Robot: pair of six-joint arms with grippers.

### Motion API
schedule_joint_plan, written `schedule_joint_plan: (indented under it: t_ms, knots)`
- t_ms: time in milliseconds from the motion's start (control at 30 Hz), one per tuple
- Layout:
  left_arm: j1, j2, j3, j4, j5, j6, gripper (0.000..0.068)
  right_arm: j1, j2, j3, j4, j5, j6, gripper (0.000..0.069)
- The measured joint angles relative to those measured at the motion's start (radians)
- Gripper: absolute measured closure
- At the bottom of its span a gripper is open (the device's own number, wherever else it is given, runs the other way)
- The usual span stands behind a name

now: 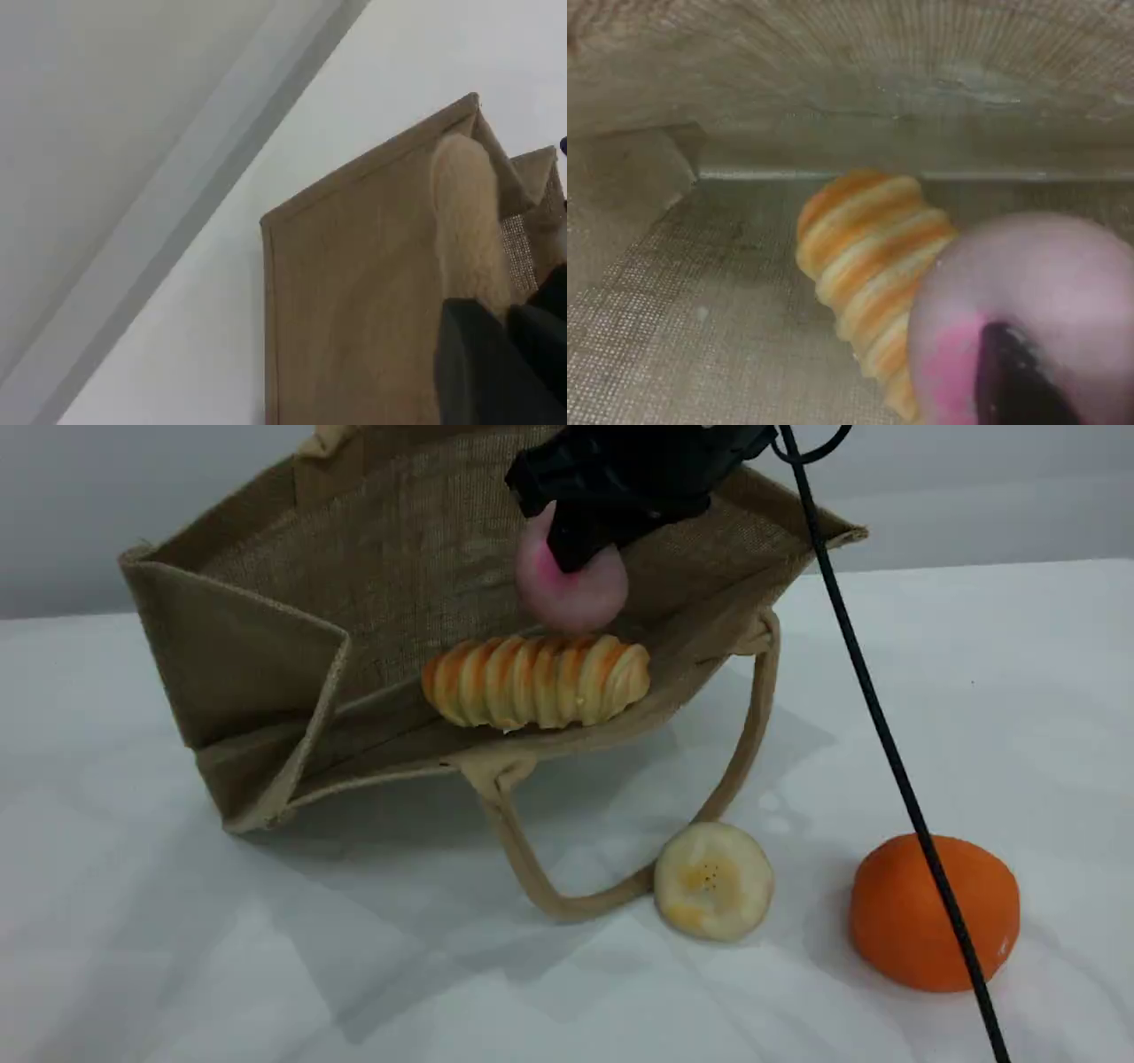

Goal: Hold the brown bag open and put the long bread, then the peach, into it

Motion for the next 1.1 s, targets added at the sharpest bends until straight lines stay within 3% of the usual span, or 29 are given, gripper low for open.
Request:
schedule_joint_plan:
  t_ms: [200,333,800,1100]
  knots:
    - [0.0,0.0,0.0,0.0,0.0,-0.003,0.0609,0.0,0.0,0.0,0.0,0.002,0.001,0.0237]
    - [0.0,0.0,0.0,0.0,0.0,-0.003,0.0609,0.0,-0.001,0.0,0.0,0.009,0.001,0.0144]
    - [0.0,0.0,0.0,0.001,0.0,-0.003,0.0609,-0.034,-0.173,0.001,-0.093,0.154,0.006,0.0127]
    - [0.0,0.0,0.0,0.001,0.0,-0.004,0.0609,-0.203,-0.387,0.001,-0.147,0.268,0.038,0.0127]
